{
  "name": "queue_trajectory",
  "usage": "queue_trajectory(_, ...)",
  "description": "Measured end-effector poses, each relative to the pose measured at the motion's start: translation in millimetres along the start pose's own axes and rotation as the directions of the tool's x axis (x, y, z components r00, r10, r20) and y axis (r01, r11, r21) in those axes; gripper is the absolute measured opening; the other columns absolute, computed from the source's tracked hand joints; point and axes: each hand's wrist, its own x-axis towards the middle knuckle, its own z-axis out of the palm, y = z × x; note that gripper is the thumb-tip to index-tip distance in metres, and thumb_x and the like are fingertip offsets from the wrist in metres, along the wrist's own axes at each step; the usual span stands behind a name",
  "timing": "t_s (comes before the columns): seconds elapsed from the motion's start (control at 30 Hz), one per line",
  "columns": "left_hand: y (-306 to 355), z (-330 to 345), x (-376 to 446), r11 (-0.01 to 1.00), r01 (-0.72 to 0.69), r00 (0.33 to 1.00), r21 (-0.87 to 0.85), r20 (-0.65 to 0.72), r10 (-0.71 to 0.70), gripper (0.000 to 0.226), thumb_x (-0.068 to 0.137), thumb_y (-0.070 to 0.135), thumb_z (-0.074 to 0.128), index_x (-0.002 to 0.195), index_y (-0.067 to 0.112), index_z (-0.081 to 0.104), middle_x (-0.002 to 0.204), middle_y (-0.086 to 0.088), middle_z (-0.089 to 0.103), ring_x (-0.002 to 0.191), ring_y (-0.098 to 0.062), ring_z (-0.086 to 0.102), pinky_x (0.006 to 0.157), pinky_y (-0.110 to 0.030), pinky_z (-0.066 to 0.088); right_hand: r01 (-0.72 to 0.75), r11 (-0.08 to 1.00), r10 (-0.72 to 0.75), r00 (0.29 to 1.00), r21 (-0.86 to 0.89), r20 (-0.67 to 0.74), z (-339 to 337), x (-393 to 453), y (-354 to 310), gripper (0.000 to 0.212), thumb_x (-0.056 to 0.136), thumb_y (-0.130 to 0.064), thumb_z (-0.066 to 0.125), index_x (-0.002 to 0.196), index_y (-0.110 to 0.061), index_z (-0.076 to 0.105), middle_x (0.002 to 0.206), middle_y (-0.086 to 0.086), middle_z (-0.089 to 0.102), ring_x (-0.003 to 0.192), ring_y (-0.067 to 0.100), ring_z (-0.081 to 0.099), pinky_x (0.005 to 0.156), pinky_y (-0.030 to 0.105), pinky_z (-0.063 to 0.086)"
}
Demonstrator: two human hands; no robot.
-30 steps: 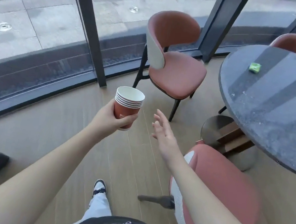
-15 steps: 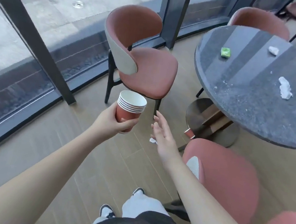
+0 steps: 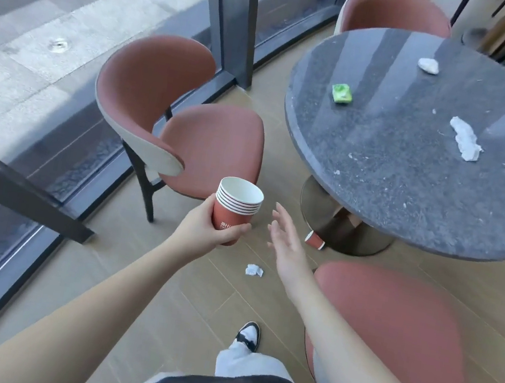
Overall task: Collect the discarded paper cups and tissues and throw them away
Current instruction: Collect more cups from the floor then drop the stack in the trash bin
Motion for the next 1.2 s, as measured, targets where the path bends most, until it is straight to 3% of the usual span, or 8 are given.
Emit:
queue_trajectory(0.17,9,-4,52,1.000,0.000,0.999,0.022,0.039,-0.001,0.052,0.061,0.061,0.079,0.105,0.051,0.053,0.097,0.035,0.067,0.087,0.011,0.064,0.063,-0.004,0.046,-0.026,0.998,0.024,0.999,-0.056,-0.026,-17,46,-9,0.037,0.106,-0.035,0.043,0.137,-0.055,0.040,0.146,-0.019,0.045,0.124,-0.017,0.045,0.116,0.041,0.037)
queue_trajectory(0.33,-12,-13,92,0.999,0.034,0.998,0.037,0.052,-0.036,0.053,0.063,0.060,0.081,0.107,0.051,0.053,0.099,0.031,0.067,0.090,0.007,0.065,0.066,-0.008,0.048,-0.077,0.996,0.072,0.993,-0.048,-0.098,-19,81,4,0.041,0.106,-0.032,0.044,0.144,-0.046,0.040,0.148,-0.016,0.044,0.119,-0.021,0.046,0.116,0.043,0.037)
queue_trajectory(0.43,-38,-19,121,0.998,0.046,0.998,0.046,0.047,-0.048,0.053,0.063,0.059,0.082,0.107,0.054,0.053,0.101,0.028,0.068,0.092,0.004,0.066,0.075,-0.018,0.052,-0.120,0.992,0.114,0.985,-0.040,-0.127,-10,98,23,0.041,0.106,-0.034,0.043,0.145,-0.045,0.039,0.149,-0.018,0.043,0.119,-0.022,0.046,0.116,0.042,0.037)
queue_trajectory(0.67,-99,-27,183,0.996,0.022,0.986,0.091,0.164,-0.037,0.052,0.061,0.060,0.079,0.098,0.073,0.046,0.101,0.041,0.062,0.094,0.016,0.061,0.068,-0.003,0.044,-0.216,0.976,0.206,0.951,-0.019,-0.231,19,136,69,0.042,0.105,-0.039,0.044,0.146,-0.049,0.037,0.150,-0.022,0.040,0.119,-0.027,0.042,0.115,0.034,0.038)
queue_trajectory(0.9,-146,-26,235,0.993,0.012,0.956,0.121,0.289,-0.047,0.056,0.063,0.055,0.082,0.110,0.050,0.052,0.107,0.035,0.065,0.100,0.012,0.062,0.073,-0.002,0.043,-0.255,0.966,0.225,0.902,-0.034,-0.368,12,178,116,0.044,0.106,-0.035,0.043,0.149,-0.043,0.037,0.152,-0.021,0.039,0.121,-0.024,0.041,0.112,0.024,0.035)
queue_trajectory(1.0,-166,-8,261,0.991,0.001,0.947,0.131,0.317,-0.042,0.054,0.072,0.040,0.087,0.111,0.051,0.050,0.108,0.037,0.064,0.102,0.014,0.060,0.073,0.000,0.041,-0.307,0.949,0.256,0.880,-0.067,-0.400,0,199,148,0.045,0.106,-0.035,0.043,0.149,-0.041,0.037,0.150,-0.022,0.040,0.111,-0.032,0.041,0.093,0.005,0.035)
queue_trajectory(1.07,-179,8,279,0.994,-0.006,0.946,0.113,0.323,-0.031,0.055,0.075,0.033,0.087,0.113,0.049,0.051,0.110,0.035,0.064,0.104,0.014,0.060,0.075,0.000,0.041,-0.337,0.937,0.276,0.875,-0.090,-0.399,-10,216,172,0.045,0.106,-0.036,0.043,0.150,-0.041,0.036,0.149,-0.022,0.040,0.109,-0.032,0.041,0.085,-0.001,0.034)
queue_trajectory(1.2,-209,52,316,0.997,-0.026,0.940,0.076,0.341,-0.001,0.058,0.076,0.029,0.087,0.121,0.041,0.053,0.113,0.024,0.068,0.105,0.010,0.061,0.078,-0.003,0.044,-0.355,0.925,0.284,0.881,-0.133,-0.379,-38,255,226,0.044,0.105,-0.039,0.044,0.148,-0.043,0.036,0.152,-0.016,0.036,0.128,-0.007,0.042,0.101,0.019,0.032)
